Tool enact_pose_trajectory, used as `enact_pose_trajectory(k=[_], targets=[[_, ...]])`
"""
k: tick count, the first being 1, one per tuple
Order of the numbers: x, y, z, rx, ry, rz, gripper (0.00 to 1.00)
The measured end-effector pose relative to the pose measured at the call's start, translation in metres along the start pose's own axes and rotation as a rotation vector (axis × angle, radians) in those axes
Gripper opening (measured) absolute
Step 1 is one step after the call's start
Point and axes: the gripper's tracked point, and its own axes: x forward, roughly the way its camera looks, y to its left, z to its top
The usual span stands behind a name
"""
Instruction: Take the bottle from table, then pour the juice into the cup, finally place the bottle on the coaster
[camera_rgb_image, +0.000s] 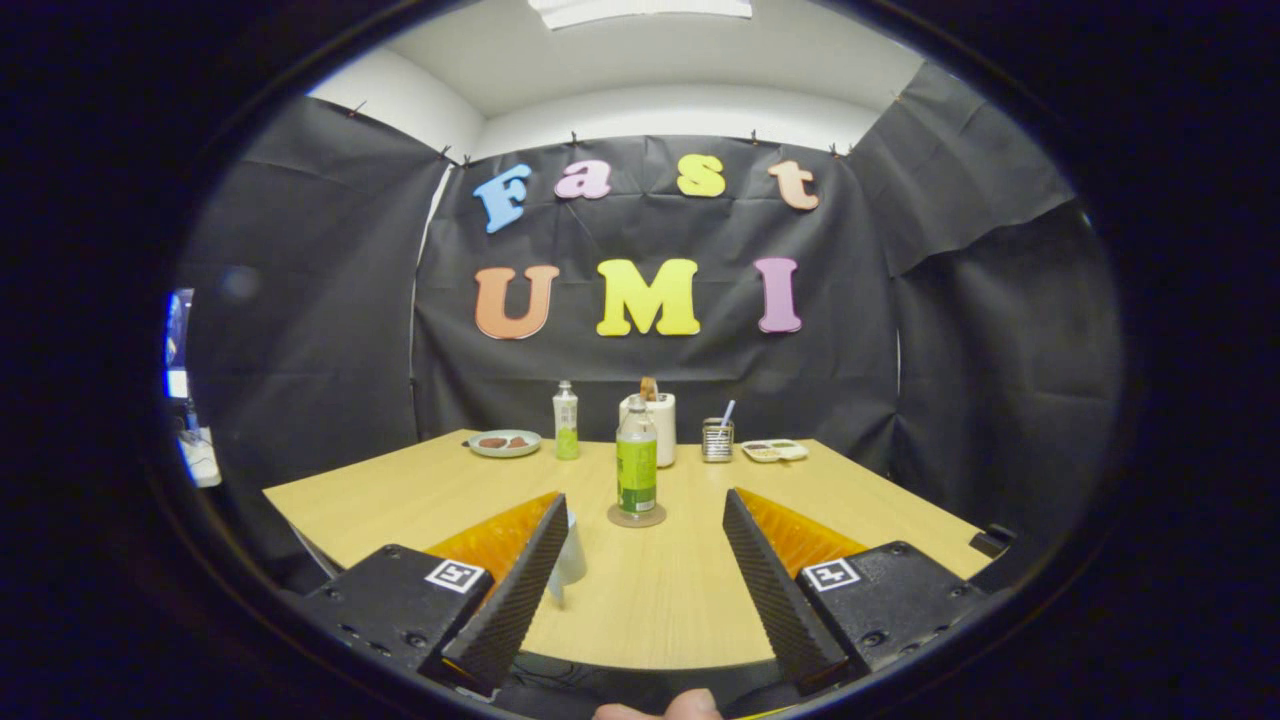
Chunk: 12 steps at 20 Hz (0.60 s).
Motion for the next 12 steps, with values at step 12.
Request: enact_pose_trajectory(k=[12], targets=[[-0.049, -0.009, -0.013, -0.002, -0.038, -0.062, 1.00]])
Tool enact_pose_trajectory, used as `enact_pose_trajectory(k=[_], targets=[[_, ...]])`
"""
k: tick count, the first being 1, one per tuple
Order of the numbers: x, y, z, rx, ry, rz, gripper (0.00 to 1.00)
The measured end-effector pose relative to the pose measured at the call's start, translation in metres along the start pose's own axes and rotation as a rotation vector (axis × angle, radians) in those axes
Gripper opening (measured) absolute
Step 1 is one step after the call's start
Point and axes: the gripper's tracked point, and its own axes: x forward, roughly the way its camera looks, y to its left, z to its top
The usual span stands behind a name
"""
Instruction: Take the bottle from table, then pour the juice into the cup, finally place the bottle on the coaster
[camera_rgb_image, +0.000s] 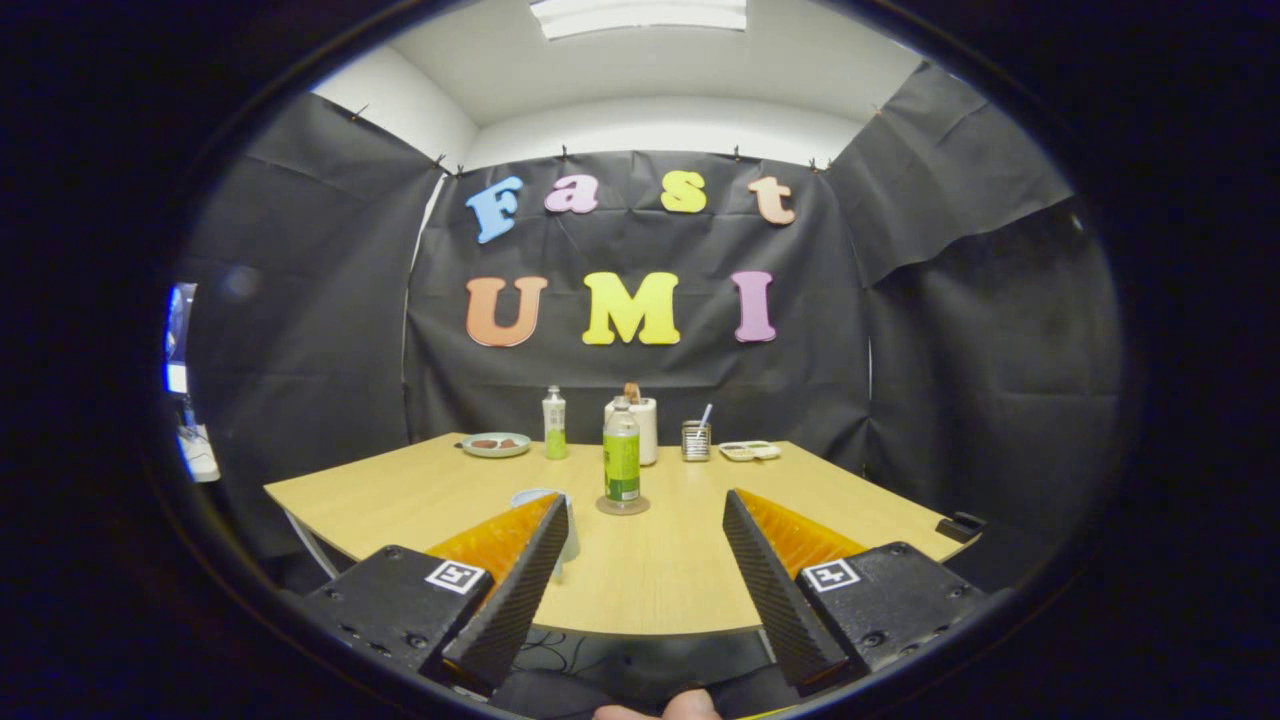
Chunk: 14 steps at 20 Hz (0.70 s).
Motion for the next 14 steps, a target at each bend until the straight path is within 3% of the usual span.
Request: enact_pose_trajectory(k=[6, 14], targets=[[-0.007, -0.015, -0.001, 0.046, -0.010, -0.026, 1.00], [-0.012, -0.004, 0.001, -0.008, -0.019, -0.002, 0.99]])
